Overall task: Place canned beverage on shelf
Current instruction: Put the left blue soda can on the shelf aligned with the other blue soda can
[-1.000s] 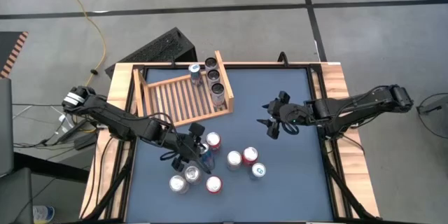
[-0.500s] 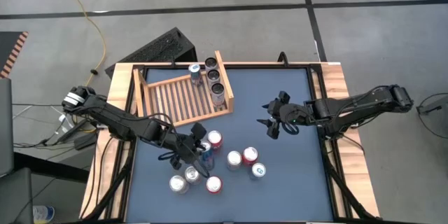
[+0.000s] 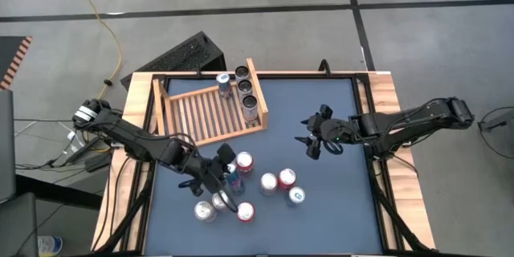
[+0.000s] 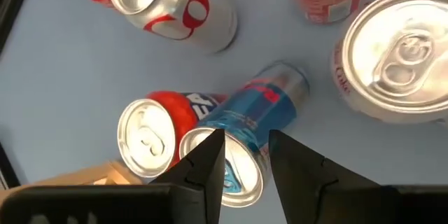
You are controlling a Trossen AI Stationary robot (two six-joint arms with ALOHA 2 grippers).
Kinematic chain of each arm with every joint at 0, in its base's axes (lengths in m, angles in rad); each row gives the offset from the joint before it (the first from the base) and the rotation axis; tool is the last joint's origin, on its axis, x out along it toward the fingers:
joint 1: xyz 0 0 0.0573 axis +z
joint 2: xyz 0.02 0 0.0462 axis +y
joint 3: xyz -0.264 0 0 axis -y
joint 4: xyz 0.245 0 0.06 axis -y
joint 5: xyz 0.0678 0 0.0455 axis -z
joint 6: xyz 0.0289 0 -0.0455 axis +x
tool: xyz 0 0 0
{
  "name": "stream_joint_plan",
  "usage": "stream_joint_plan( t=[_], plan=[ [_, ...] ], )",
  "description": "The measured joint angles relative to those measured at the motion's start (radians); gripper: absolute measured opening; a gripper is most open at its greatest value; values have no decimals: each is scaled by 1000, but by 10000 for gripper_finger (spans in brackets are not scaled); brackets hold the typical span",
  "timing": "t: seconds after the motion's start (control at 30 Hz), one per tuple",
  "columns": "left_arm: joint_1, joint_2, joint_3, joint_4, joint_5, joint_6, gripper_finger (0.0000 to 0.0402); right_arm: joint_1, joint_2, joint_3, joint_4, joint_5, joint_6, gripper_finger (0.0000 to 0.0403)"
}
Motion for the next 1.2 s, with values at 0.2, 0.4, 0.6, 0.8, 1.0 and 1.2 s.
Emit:
stream_joint_plan(
  t=[0.2, 0.4, 0.6, 0.8, 1.0, 1.2],
  plan=[
    [-10, 0, 0, 8, 1, -25, 97, 0, 0, 0, 0, 0, 0, 276],
    [-12, 0, 0, 48, 6, -19, 98, 0, 0, 0, 0, 0, 0, 276],
    [-14, -1, 2, 104, 17, -17, 98, 0, 0, 0, 0, 0, -1, 276],
    [-13, -11, 2, 97, -129, -131, 98, 0, 0, 0, 0, 0, -3, 276],
    [119, -117, -5, 68, -46, -358, 99, 0, 0, 0, 0, 0, -7, 276],
    [323, -219, -42, -22, 199, -345, 120, 0, 0, 0, 0, 0, -8, 276]
  ],
)
